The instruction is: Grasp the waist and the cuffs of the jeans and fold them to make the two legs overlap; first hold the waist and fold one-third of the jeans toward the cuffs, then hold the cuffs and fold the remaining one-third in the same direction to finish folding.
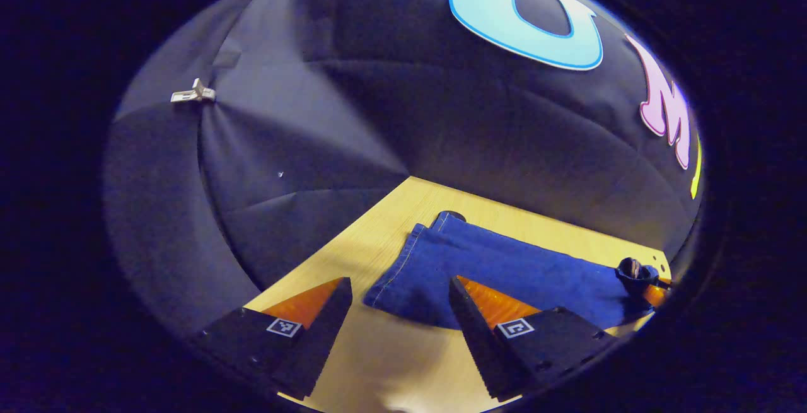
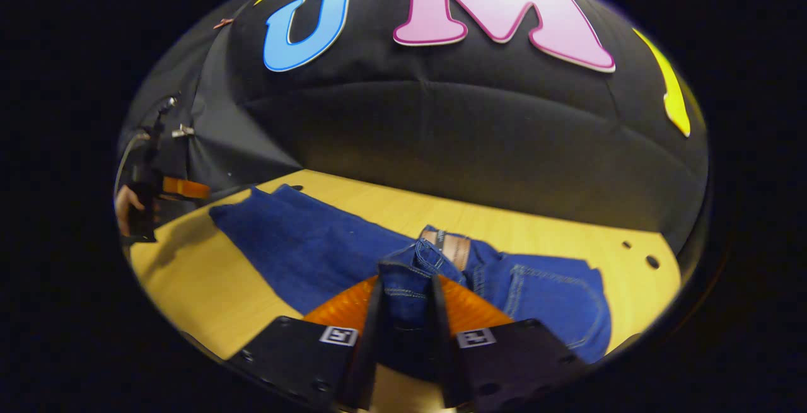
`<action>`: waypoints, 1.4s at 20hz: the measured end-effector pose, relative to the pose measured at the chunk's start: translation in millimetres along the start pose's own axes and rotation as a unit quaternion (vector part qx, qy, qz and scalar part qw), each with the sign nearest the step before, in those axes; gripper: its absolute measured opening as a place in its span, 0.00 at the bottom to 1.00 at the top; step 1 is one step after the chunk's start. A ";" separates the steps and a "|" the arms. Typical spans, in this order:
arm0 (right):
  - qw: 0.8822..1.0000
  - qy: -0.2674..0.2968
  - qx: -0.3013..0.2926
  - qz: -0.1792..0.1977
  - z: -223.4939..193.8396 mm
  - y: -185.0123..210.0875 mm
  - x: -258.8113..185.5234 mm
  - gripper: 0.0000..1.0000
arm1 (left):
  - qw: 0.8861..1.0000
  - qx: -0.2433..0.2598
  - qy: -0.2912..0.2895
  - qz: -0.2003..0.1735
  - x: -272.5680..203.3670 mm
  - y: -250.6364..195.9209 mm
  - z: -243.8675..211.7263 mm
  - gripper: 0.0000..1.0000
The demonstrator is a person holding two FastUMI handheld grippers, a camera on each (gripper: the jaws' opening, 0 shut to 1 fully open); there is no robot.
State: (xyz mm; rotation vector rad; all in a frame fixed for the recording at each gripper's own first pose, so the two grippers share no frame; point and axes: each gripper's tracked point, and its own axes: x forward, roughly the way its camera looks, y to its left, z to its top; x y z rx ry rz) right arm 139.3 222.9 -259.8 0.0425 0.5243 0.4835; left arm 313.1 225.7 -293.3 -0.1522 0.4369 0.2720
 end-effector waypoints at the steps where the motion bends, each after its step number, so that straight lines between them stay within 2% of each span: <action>1: 1.000 0.004 0.016 0.010 -4.5 6.3 -0.1 0.56 | 1.000 0.012 0.012 0.002 11.3 -0.5 -5.1 0.96; 3: 1.000 -0.002 0.018 -0.015 -2.7 0.7 -4.4 0.92 | 0.999 0.026 0.044 -0.006 39.3 -6.3 -18.2 0.96; 4: 1.000 -0.003 0.018 -0.022 -2.9 -2.9 -8.2 0.98 | 0.998 0.032 0.052 -0.005 54.7 -6.0 -23.7 0.97; 9: 0.999 0.015 0.042 -0.027 -20.2 -18.5 -26.2 0.97 | 0.997 0.009 0.068 -0.027 70.8 -9.8 -24.6 0.97; 11: 0.998 0.028 0.052 -0.037 -31.8 -28.1 -29.1 0.96 | 0.993 0.049 0.099 -0.034 70.2 -16.1 -34.5 0.97; 12: 0.997 0.032 0.059 -0.040 -36.0 -30.1 -30.5 0.89 | 0.990 0.080 0.111 -0.032 69.9 -20.5 -34.7 0.97; 13: 0.997 0.033 0.064 -0.041 -37.7 -30.3 -29.5 0.96 | 0.990 0.076 0.110 -0.043 70.3 -25.7 -36.9 0.97; 15: 0.996 0.031 0.063 -0.047 -37.3 -31.0 -30.7 0.96 | 0.991 0.074 0.106 -0.045 71.4 -35.7 -36.7 0.70; 16: 0.996 0.031 0.060 -0.050 -37.8 -31.0 -31.7 0.96 | 0.991 0.068 0.107 -0.048 66.9 -39.0 -38.2 0.53; 17: 0.997 0.032 0.058 -0.051 -39.6 -30.7 -31.9 0.96 | 0.990 0.069 0.112 -0.051 64.0 -42.8 -39.1 0.53; 18: 0.997 0.032 0.053 -0.053 -41.4 -31.1 -31.5 0.96 | 0.988 0.079 0.116 -0.057 65.3 -44.6 -40.1 0.39; 19: 0.997 0.033 0.049 -0.055 -42.2 -31.8 -32.4 0.97 | 0.986 0.087 0.125 -0.067 64.1 -43.9 -40.8 0.38; 22: 0.996 0.030 0.053 -0.059 -43.0 -31.3 -32.4 0.97 | 0.982 0.100 0.135 -0.085 62.4 -50.8 -41.5 0.24; 23: 0.996 0.031 0.053 -0.060 -43.5 -31.5 -33.4 0.97 | 0.982 0.095 0.136 -0.086 60.7 -53.5 -40.8 0.23; 24: 0.996 0.032 0.052 -0.060 -43.0 -31.5 -34.7 0.97 | 0.983 0.092 0.137 -0.084 55.8 -53.2 -39.6 0.16; 26: 0.996 0.036 0.053 -0.058 -43.9 -30.9 -39.9 0.96 | 0.984 0.075 0.139 -0.076 53.6 -57.5 -37.9 0.08; 28: 0.996 0.035 0.058 -0.063 -42.6 -33.3 -51.4 0.96 | 0.986 0.053 0.139 -0.078 51.1 -59.7 -35.9 0.07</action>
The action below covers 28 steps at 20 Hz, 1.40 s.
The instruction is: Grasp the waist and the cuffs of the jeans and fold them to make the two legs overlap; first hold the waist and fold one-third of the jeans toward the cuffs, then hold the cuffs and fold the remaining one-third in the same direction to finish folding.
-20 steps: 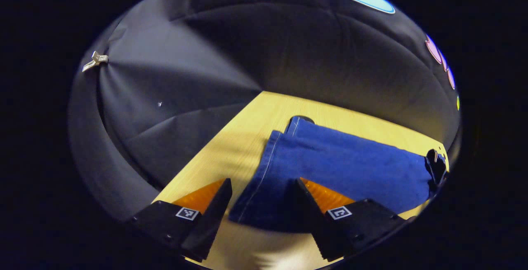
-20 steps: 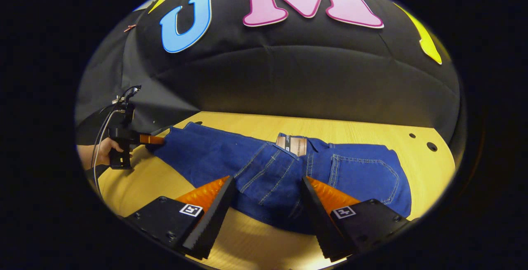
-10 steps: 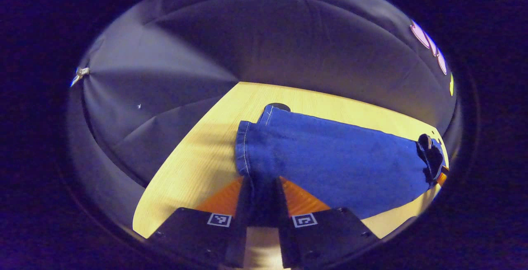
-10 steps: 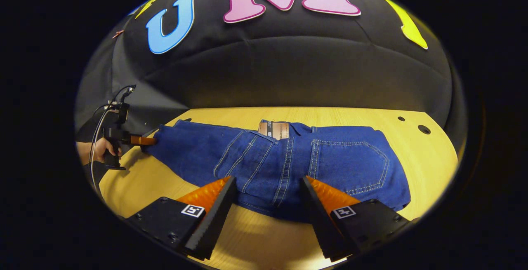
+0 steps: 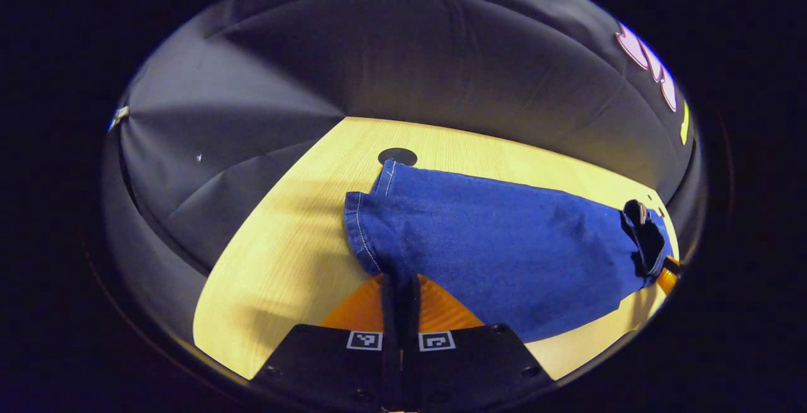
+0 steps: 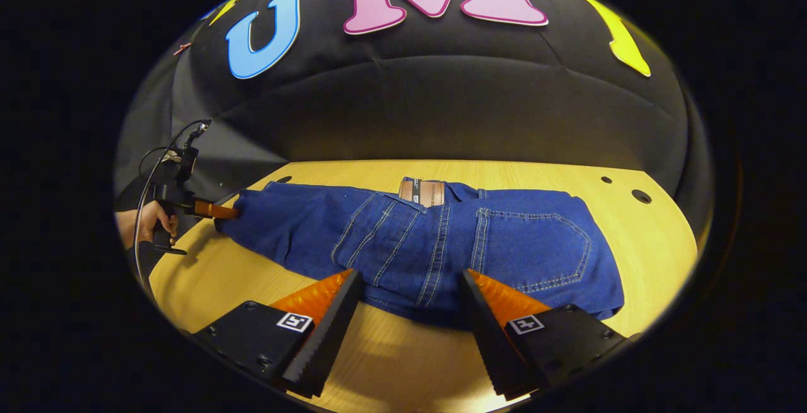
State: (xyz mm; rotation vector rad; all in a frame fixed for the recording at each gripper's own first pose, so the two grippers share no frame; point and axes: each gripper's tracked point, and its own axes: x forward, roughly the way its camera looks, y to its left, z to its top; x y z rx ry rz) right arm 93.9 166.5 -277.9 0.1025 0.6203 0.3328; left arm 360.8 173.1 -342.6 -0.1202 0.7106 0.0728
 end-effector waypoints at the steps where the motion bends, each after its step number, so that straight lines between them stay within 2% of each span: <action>1: 1.000 0.000 0.002 -0.004 -0.5 -3.1 -5.5 0.96 | 1.000 -0.010 -0.006 0.001 -0.6 -0.5 3.5 0.06; 4: 1.000 -0.004 -0.013 -0.022 1.9 -19.1 -25.5 0.97 | 0.999 -0.041 -0.034 0.007 -5.5 0.5 20.2 0.06; 7: 0.999 -0.014 -0.018 -0.035 9.3 -33.3 -43.9 0.98 | 0.995 -0.055 -0.080 -0.012 -32.0 -12.6 55.3 0.06; 9: 0.999 -0.017 -0.012 -0.043 13.5 -42.6 -52.0 0.98 | 0.994 -0.049 -0.099 -0.020 -49.9 -23.7 72.0 0.06; 12: 0.998 -0.018 -0.002 -0.056 20.1 -55.3 -59.7 0.98 | 0.991 -0.038 -0.119 -0.047 -73.7 -64.2 96.5 0.06; 17: 0.995 -0.037 0.006 -0.088 38.9 -85.9 -81.9 0.98 | 0.983 0.001 -0.163 -0.089 -123.5 -149.0 139.0 0.06; 22: 0.989 -0.051 0.020 -0.138 51.3 -135.1 -116.5 0.98 | 0.972 0.027 -0.182 -0.148 -164.8 -253.4 168.8 0.06; 28: 0.977 -0.063 0.054 -0.197 52.7 -198.3 -171.0 0.98 | 0.963 0.085 -0.149 -0.210 -169.8 -390.0 150.4 0.06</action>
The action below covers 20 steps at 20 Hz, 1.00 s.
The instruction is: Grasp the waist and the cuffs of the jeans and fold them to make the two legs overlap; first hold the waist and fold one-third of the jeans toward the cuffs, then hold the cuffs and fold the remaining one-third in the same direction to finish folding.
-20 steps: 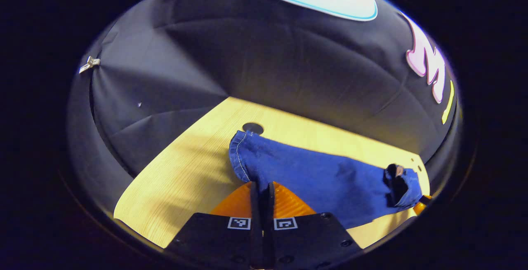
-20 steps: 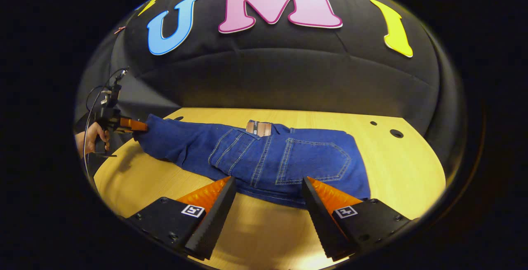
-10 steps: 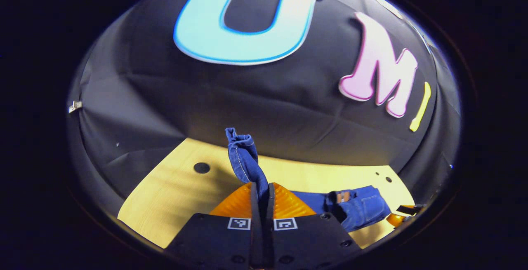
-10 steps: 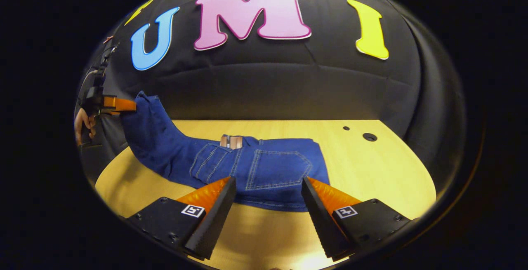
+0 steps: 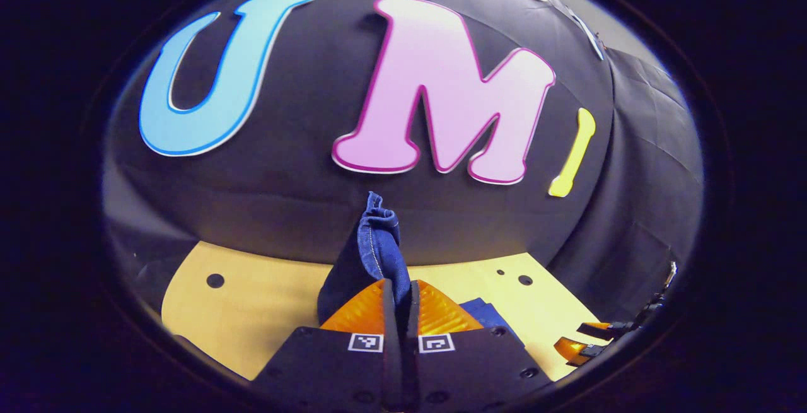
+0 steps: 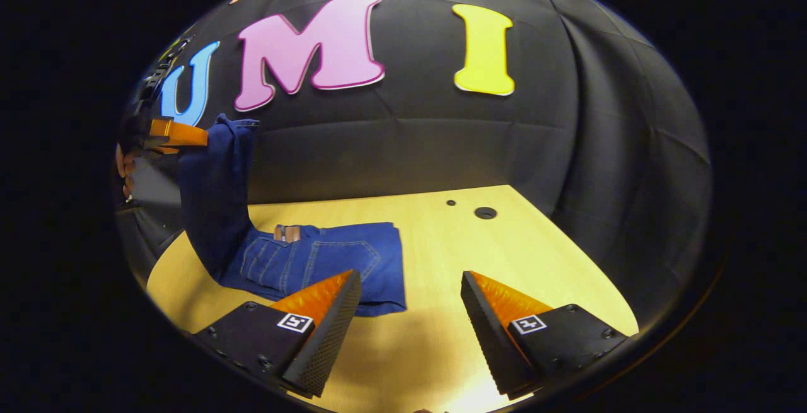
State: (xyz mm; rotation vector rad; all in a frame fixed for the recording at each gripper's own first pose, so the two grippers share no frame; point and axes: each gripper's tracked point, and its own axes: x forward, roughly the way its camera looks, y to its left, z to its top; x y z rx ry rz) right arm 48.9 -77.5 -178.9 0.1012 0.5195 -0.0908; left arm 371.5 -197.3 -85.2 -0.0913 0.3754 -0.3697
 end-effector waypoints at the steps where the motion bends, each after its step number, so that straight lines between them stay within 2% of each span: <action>1: 1.000 -0.001 0.004 -0.009 0.6 -13.3 -5.3 0.98 | 1.000 -0.003 0.008 -0.013 8.8 -21.8 -6.3 0.06; 4: 0.999 0.005 0.022 -0.030 -3.9 -43.1 -20.5 0.98 | 0.998 0.010 0.048 -0.034 36.7 -71.5 -45.0 0.06; 7: 0.998 0.011 0.038 -0.047 -10.7 -65.7 -33.5 0.98 | 0.993 -0.031 0.097 -0.056 61.8 -120.0 -94.2 0.06; 13: 0.997 0.009 0.058 -0.054 -19.2 -81.7 -53.1 0.99 | 0.989 -0.001 0.148 -0.027 93.6 -147.4 -156.8 0.06; 15: 0.996 0.007 0.067 -0.056 -22.9 -88.3 -62.7 0.99 | 0.985 0.014 0.170 -0.017 103.8 -151.1 -176.1 0.12; 16: 0.996 0.006 0.071 -0.058 -23.9 -91.8 -69.9 0.99 | 0.984 0.012 0.176 -0.015 103.2 -151.6 -182.9 0.17; 17: 0.996 0.005 0.073 -0.058 -23.9 -93.0 -75.0 0.99 | 0.984 0.000 0.176 -0.023 100.9 -156.4 -185.8 0.15; 18: 0.996 0.004 0.073 -0.059 -22.6 -94.7 -78.7 0.99 | 0.985 -0.016 0.169 -0.029 94.7 -160.1 -183.1 0.31; 20: 0.996 0.003 0.072 -0.058 -17.4 -97.2 -86.3 0.99 | 0.986 -0.042 0.155 -0.043 74.7 -164.6 -171.4 0.55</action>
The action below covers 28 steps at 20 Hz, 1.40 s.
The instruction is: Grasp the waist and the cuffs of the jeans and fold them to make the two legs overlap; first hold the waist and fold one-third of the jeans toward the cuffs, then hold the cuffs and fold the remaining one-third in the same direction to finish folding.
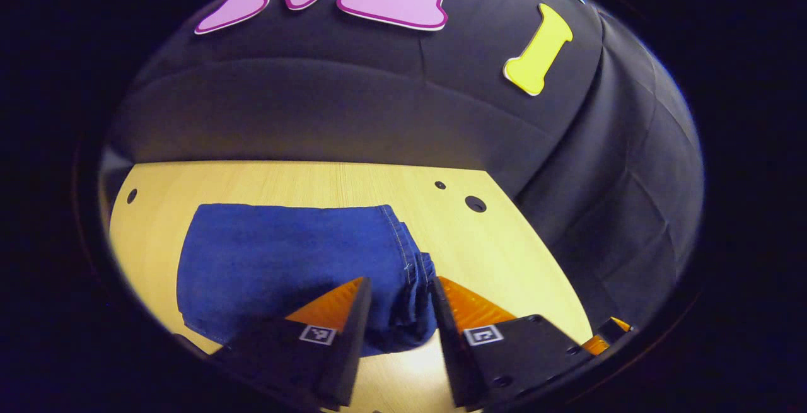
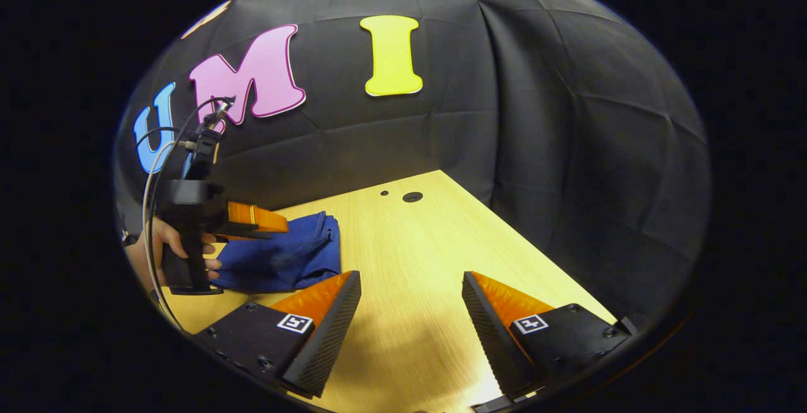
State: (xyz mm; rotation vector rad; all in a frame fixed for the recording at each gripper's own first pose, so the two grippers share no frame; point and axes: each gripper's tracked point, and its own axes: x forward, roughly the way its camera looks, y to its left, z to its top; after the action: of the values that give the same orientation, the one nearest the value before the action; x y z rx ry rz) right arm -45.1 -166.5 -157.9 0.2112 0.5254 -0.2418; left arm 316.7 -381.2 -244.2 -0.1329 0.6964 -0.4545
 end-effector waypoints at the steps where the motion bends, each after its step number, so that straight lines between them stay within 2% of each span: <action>1: 1.000 -0.003 0.000 0.001 4.8 -0.9 -6.4 0.99 | 1.000 0.000 -0.011 0.003 -13.7 1.6 3.9 0.70; 2: 1.000 -0.009 0.000 0.003 12.3 0.0 -13.3 0.99 | 1.000 0.003 -0.023 0.008 -27.5 4.3 5.8 0.95; 7: 0.998 -0.039 -0.026 0.031 50.7 18.0 -60.9 0.99 | 0.993 0.025 -0.105 0.038 -152.1 17.6 16.5 0.96; 10: 0.995 -0.058 -0.041 0.065 73.9 41.0 -99.7 0.99 | 0.986 0.042 -0.140 0.075 -237.6 34.4 9.8 0.96; 13: 0.990 -0.087 -0.061 0.096 96.0 62.9 -150.9 0.99 | 0.978 0.025 -0.181 0.096 -325.4 45.1 2.9 0.97; 16: 0.984 -0.114 -0.079 0.110 110.8 78.2 -198.6 0.98 | 0.972 -0.008 -0.215 0.098 -399.2 57.2 -9.9 0.96; 23: 0.976 -0.157 -0.082 0.125 146.8 97.6 -280.8 0.98 | 0.960 -0.037 -0.254 0.113 -508.3 90.6 -19.6 0.97; 28: 0.973 -0.181 -0.066 0.123 155.0 97.2 -311.9 0.98 | 0.952 -0.009 -0.274 0.137 -555.2 100.6 -33.0 0.97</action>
State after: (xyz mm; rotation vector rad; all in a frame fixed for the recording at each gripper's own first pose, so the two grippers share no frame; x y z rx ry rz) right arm -206.6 -60.5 147.8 0.0966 0.1480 -0.0005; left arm -42.8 -42.4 30.5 -0.1687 0.1647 -0.1296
